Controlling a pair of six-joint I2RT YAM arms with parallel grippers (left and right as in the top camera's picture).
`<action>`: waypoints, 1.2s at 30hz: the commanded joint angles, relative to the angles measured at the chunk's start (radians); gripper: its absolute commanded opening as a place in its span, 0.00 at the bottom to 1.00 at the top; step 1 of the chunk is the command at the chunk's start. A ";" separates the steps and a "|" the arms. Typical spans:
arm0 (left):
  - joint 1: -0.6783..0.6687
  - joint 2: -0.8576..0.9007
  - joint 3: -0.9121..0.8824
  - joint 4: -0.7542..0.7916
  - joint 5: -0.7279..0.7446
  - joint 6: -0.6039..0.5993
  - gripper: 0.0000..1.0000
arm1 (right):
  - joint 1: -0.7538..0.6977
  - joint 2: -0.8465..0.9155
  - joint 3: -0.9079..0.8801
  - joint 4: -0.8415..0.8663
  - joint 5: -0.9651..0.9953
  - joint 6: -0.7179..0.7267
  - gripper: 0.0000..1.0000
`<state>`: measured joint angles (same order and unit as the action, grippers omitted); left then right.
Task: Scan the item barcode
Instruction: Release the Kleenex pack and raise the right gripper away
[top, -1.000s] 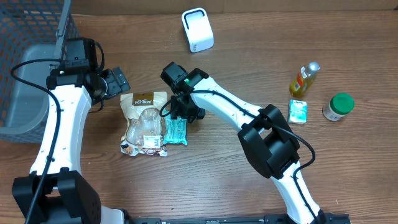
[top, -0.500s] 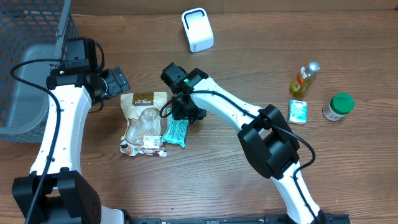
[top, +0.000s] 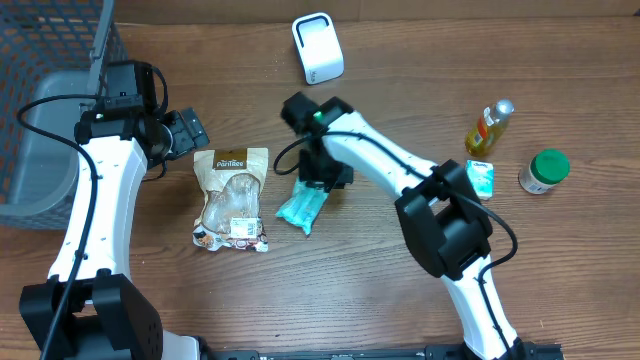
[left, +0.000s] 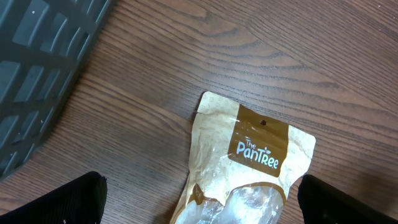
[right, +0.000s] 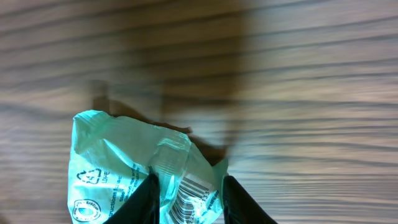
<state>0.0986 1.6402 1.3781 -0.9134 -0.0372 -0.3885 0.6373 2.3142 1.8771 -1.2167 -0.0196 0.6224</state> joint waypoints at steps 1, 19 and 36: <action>-0.003 -0.011 0.012 0.002 0.005 0.008 0.99 | -0.066 0.007 -0.013 -0.027 0.070 0.007 0.27; -0.003 -0.011 0.012 0.002 0.005 0.008 1.00 | -0.174 -0.129 0.004 -0.071 -0.071 -0.085 0.25; -0.003 -0.011 0.012 0.003 0.005 0.007 1.00 | -0.351 -0.177 0.000 -0.068 -0.042 -0.100 1.00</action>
<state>0.0986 1.6402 1.3781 -0.9134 -0.0372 -0.3889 0.3004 2.1551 1.8759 -1.2869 -0.0700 0.5232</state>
